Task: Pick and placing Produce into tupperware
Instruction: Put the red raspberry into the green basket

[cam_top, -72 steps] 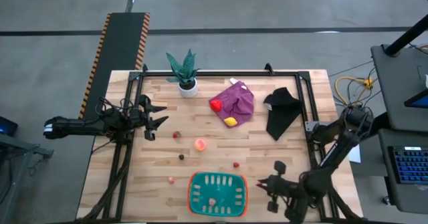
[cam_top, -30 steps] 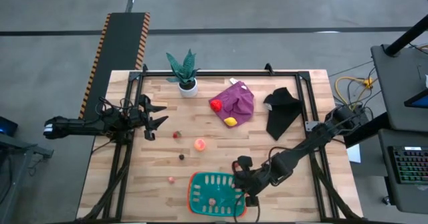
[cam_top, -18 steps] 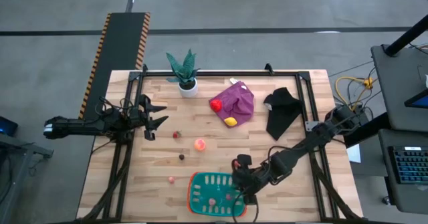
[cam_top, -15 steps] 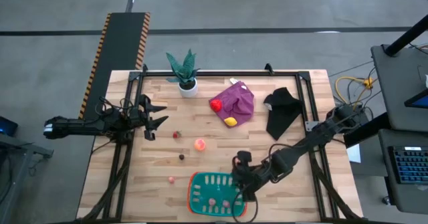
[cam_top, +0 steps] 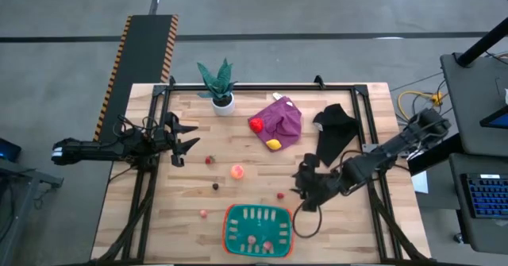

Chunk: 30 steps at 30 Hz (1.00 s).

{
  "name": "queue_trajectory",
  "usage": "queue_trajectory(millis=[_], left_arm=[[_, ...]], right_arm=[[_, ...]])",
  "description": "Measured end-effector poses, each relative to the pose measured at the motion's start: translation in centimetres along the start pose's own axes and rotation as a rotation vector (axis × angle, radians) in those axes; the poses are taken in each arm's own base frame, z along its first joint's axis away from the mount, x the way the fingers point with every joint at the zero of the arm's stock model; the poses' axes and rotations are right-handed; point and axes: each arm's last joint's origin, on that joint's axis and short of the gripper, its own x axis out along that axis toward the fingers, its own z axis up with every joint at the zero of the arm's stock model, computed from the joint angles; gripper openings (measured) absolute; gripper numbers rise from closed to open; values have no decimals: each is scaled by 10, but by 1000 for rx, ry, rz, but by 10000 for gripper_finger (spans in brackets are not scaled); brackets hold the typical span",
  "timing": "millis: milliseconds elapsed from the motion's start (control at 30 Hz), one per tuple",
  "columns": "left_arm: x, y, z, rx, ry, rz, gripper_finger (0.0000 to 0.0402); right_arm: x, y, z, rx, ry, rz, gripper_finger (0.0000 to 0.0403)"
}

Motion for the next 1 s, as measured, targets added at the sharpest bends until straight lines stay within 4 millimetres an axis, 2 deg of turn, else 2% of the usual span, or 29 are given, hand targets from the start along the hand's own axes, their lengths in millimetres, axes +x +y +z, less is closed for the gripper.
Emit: queue_trajectory(millis=[167,267,533,700,1000], left_arm=[[0,0,0,0,2,-1,169],[0,0,0,-1,-3,0,169],[0,0,4,-8,-41,4,169],[0,1,5,-11,-52,8,169],[0,2,5,-14,-50,59,169]], right_arm=[[18,-13,-28,19,-50,62,212],[26,-18,-36,14,-134,116,236],[44,-39,-55,-86,-120,129,292],[54,-42,-63,-139,-219,176,291],[70,-40,-76,-159,-194,242,277]])
